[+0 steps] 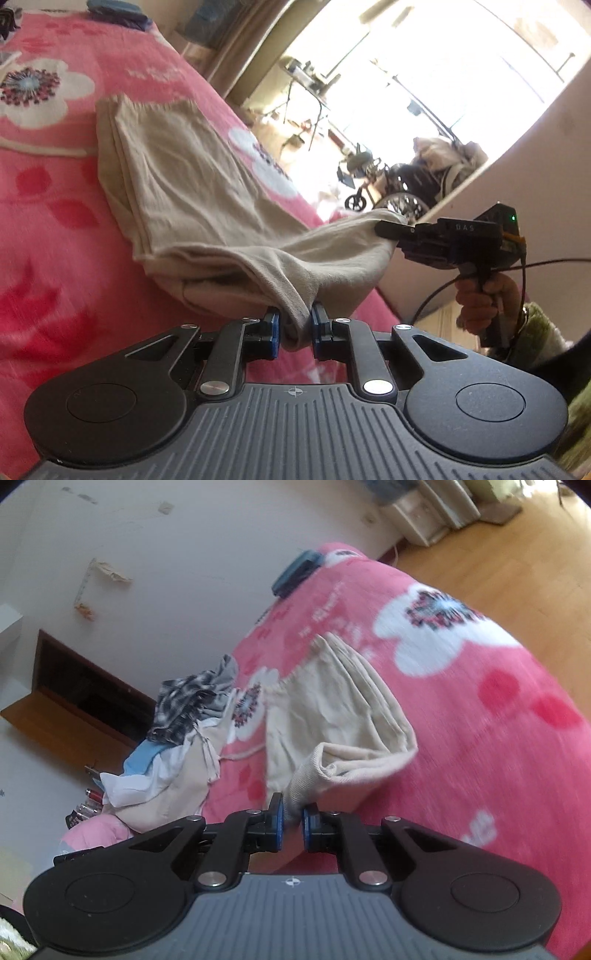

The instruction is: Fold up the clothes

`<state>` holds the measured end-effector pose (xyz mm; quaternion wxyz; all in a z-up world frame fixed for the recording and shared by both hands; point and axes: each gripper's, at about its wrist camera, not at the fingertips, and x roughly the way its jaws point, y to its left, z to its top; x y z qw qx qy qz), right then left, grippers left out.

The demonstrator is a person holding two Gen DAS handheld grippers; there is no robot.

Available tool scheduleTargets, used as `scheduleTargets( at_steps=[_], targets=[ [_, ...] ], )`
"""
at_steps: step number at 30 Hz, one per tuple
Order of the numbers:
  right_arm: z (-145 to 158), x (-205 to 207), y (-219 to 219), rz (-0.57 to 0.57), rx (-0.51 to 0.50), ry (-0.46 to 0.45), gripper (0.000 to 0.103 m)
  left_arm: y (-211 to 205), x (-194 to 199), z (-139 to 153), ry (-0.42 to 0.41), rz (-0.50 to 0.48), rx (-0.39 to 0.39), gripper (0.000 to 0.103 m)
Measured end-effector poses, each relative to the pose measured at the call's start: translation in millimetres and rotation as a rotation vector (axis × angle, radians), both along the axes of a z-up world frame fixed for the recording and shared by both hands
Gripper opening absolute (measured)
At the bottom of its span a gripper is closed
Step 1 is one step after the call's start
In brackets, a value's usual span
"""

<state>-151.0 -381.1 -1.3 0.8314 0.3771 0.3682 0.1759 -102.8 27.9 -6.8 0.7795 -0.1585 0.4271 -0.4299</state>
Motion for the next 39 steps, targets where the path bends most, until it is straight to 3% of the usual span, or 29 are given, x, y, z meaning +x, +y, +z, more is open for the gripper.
scheduleTargets(
  at_steps=[9, 16, 33, 36, 39],
  targets=[
    [36, 70, 13, 0.056, -0.034, -0.068, 0.011, 14, 58, 30, 0.005, 0.110, -0.057, 0.014],
    [47, 144, 31, 0.071, -0.107, -0.077, 0.011, 21, 134, 23, 0.053, 0.194, -0.030, 0.014],
    [-6, 277, 39, 0.049, -0.083, 0.004, 0.011, 39, 247, -32, 0.207, 0.310, -0.112, 0.013],
    [-21, 293, 40, 0.045, -0.076, 0.036, 0.011, 43, 260, -50, 0.268, 0.312, -0.144, 0.015],
    [-43, 306, 38, 0.027, -0.046, 0.096, 0.013, 53, 268, -68, 0.362, 0.337, -0.225, 0.025]
  ],
)
